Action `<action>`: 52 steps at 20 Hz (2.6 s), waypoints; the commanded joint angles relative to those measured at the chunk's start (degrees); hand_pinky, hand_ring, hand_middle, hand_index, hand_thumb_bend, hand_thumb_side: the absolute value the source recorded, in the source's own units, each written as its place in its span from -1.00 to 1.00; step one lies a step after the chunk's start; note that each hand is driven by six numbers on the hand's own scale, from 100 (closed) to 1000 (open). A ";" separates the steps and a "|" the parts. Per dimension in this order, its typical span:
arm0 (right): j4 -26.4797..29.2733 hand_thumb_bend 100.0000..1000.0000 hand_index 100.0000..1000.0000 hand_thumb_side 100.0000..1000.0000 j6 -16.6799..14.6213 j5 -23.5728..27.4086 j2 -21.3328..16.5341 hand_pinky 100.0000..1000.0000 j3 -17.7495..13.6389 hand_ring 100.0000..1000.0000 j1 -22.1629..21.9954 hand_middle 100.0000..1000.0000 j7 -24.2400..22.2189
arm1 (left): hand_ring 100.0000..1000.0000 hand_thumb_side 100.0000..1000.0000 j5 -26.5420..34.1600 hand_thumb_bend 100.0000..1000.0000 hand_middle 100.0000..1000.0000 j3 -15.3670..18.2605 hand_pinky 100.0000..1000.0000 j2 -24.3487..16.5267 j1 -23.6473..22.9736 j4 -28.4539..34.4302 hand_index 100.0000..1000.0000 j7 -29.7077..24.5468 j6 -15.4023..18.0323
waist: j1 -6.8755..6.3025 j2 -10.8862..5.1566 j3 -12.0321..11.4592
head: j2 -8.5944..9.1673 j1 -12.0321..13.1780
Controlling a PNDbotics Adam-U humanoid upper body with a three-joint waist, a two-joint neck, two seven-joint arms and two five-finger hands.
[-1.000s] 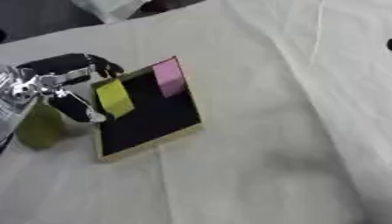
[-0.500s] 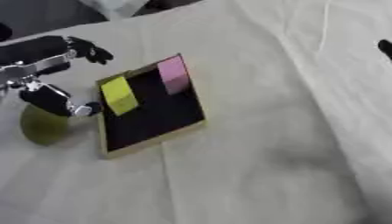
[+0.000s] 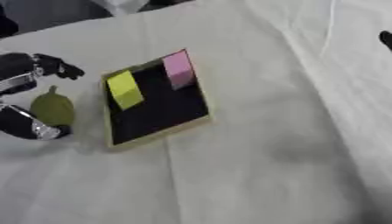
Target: Pick up objects on the table and place them in the box.
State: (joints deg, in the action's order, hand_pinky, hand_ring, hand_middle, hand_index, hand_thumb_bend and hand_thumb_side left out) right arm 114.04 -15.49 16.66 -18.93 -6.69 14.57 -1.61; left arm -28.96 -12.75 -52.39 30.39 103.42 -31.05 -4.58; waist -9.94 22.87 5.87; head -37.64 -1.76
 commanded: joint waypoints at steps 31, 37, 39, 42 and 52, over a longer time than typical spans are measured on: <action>0.55 -1.00 0.64 0.25 0.11 -1.51 1.07 0.83 0.05 1.00 0.34 -0.04 -0.61 | 0.19 -1.00 -2.10 -0.94 -0.05 1.97 0.54 4.47 3.04 -14.76 0.31 2.45 -0.17 | 2.44 0.15 0.69 | 1.21 2.21; 0.55 -1.00 0.64 0.25 0.01 -1.39 0.71 0.83 -0.02 1.00 0.06 -0.04 -0.47 | 0.17 -1.00 0.28 -1.00 -0.06 2.69 0.53 3.19 2.99 -7.56 0.30 2.53 -0.31 | 2.42 -0.46 0.28 | 0.56 1.68; 0.55 -1.00 0.64 0.25 0.00 -1.32 0.60 0.83 -0.04 1.00 -0.04 -0.04 -0.41 | 0.17 -1.00 -0.06 -1.00 -0.06 2.75 0.52 2.54 3.00 -4.82 0.29 2.40 -0.31 | 2.40 -0.68 0.10 | 0.38 1.53; 0.55 -1.00 0.64 0.25 0.03 -1.23 0.40 0.83 -0.12 1.00 -0.21 -0.04 -0.28 | 0.16 -1.00 1.14 -1.00 -0.07 3.09 0.52 1.93 2.83 -0.54 0.29 2.25 -0.50 | 2.36 -1.06 -0.27 | 0.20 1.48; 0.55 -1.00 0.63 0.24 -0.59 -0.31 -0.93 0.82 -0.48 1.00 -0.16 -0.04 0.53 | 0.14 -1.00 5.96 -1.00 -0.07 0.70 0.51 4.54 9.01 7.92 0.29 -0.96 -1.10 | 2.43 -2.36 -1.55 | -0.85 2.31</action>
State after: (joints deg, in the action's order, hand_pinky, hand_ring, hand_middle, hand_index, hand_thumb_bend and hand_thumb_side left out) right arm 114.04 -15.86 15.97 -18.47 -6.71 14.09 -1.28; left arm -23.80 -12.14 -47.12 38.33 109.93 -31.37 -5.71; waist -8.44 22.71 4.41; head -38.26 0.24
